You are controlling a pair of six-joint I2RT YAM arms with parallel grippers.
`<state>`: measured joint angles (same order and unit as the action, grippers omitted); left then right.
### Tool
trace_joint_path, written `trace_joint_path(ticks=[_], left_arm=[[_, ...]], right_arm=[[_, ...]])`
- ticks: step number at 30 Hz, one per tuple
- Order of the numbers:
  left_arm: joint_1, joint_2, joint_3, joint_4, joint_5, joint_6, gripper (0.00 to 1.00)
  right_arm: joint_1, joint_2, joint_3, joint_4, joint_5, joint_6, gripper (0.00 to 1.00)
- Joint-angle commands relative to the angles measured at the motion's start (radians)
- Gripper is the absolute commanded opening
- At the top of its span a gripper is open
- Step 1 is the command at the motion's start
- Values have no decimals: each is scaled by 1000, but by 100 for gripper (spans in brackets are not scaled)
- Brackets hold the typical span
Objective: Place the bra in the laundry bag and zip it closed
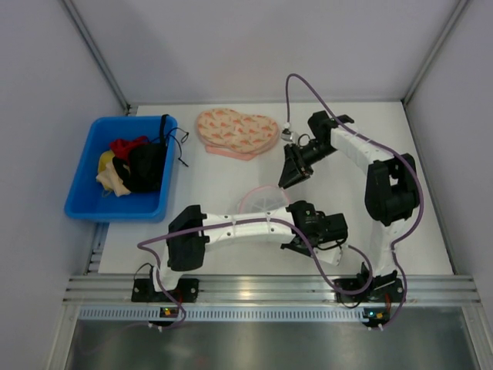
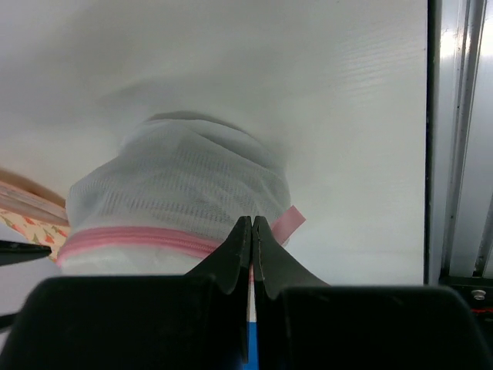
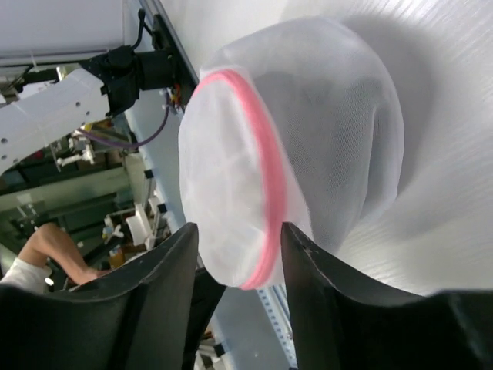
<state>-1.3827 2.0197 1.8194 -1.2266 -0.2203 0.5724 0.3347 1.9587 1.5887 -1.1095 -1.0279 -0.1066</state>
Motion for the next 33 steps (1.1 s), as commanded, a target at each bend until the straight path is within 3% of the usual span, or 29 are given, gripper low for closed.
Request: trace_joint_path(ticks=[1,2,3,9,15,23,25,27,29,33], left_arm=[[2,-21,41,-1,15,-28,0],[8,-16,50,2,13,-31,0],[11,-6,70,1,9,-32,0],[31,23,124,16,-25,-23,0],[39,48,142,32,-67,-5,0],[42,57,158,44,-76,9,0],[42,56,156,44,-74,10,0],[42,54,156,42,-74,9,0],[42,50,150,42,-73,9,0],[42,24,121,41,-57,-5,0]], right_arm=[[-14,-46,27,-15,14,-34,50],[-17,-55,21,-27,28,-45,57],[-23,-73,14,-44,35,-68,59],[-86,-162,-113,-134,132,-180,60],[-71,-216,-232,-122,75,-156,60],[-22,-161,-243,-76,-57,-102,66],[-5,-136,-234,-62,-69,-96,63],[10,-112,-223,-65,-78,-99,52],[24,-101,-216,-75,-90,-111,35],[23,-95,-187,-73,-78,-111,11]])
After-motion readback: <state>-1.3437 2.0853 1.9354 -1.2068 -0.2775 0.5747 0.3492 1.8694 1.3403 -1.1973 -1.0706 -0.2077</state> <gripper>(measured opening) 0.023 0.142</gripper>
